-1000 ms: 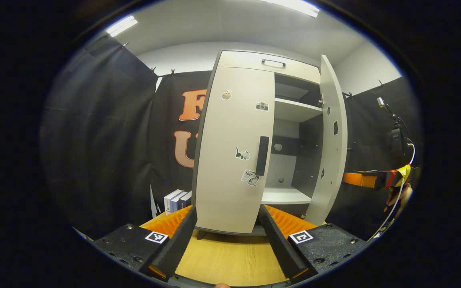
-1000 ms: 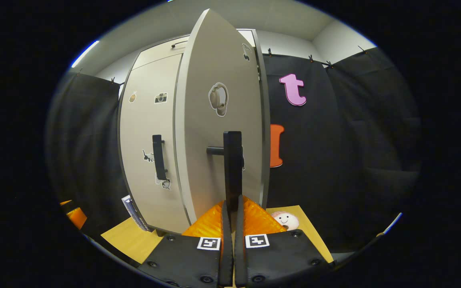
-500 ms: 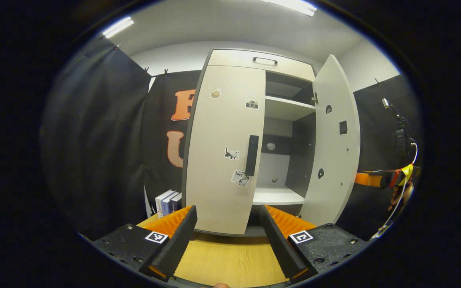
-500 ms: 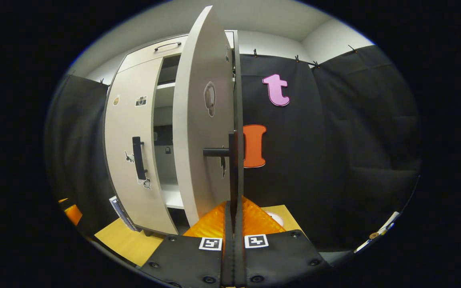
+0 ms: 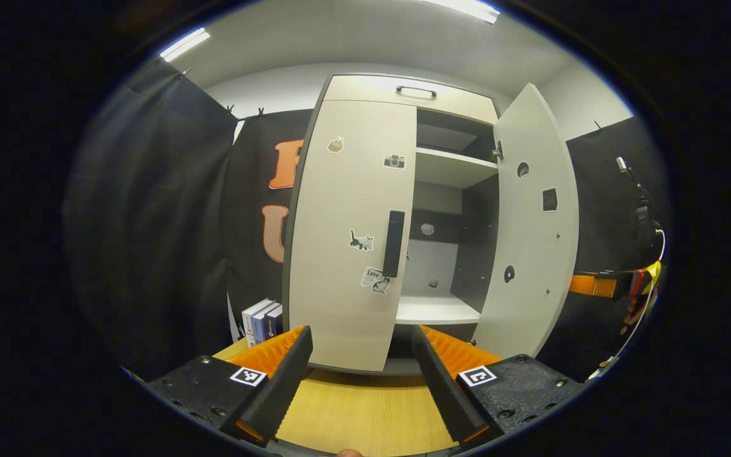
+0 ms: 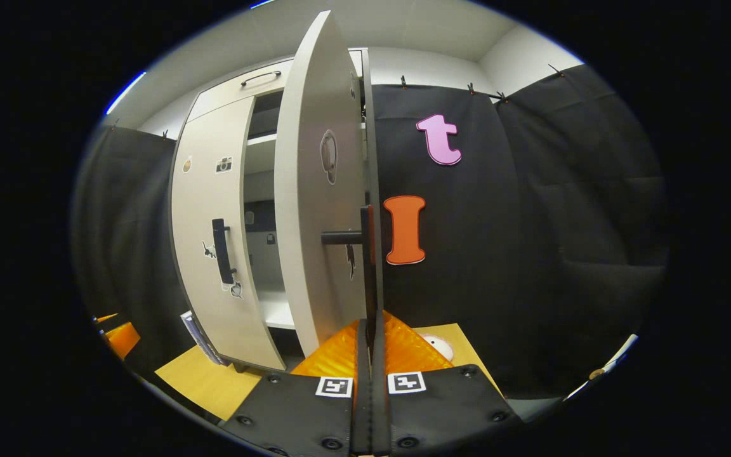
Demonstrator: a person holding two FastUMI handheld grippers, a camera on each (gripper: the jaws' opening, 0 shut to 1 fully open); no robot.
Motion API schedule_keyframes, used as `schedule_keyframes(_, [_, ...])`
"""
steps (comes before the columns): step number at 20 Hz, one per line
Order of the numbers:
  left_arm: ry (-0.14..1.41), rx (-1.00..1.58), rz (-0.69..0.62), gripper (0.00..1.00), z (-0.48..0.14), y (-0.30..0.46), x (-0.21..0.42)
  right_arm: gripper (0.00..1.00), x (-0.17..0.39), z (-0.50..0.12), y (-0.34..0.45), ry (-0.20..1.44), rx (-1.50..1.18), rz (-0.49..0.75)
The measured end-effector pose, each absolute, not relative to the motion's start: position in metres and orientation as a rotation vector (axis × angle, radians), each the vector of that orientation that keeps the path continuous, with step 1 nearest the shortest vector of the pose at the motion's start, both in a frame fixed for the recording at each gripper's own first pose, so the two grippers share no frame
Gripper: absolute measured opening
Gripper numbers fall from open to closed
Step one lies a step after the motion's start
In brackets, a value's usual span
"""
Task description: Open the right door of the double-door shoe cabinet with the right hand, and open the left door with the left hand.
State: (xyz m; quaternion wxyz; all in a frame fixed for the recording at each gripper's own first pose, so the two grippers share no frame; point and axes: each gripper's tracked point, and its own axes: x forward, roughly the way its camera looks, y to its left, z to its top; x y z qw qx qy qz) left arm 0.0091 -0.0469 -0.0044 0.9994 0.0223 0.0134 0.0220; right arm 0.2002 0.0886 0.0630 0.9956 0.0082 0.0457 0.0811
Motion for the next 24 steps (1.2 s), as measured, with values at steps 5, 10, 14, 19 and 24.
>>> schedule_keyframes(5, [0.019,0.061,0.037,0.95,-0.001,-0.063,0.029,0.07,0.203,0.063,0.072,0.101,0.027,0.103])
schedule_keyframes(10, [0.023,0.044,0.04,0.95,0.001,-0.075,0.057,0.07,0.195,0.061,0.068,0.092,-0.006,0.12])
schedule_keyframes(14, [0.005,0.073,0.032,0.95,0.009,-0.084,0.087,0.08,0.193,0.062,0.058,0.092,0.012,0.085])
schedule_keyframes(19, [-0.004,0.056,0.009,0.92,0.015,-0.098,0.132,0.09,0.191,0.065,0.046,0.101,0.11,0.057])
schedule_keyframes(24, [0.008,0.049,-0.008,0.92,0.018,-0.108,0.179,0.31,0.192,0.062,0.028,0.117,0.116,0.014])
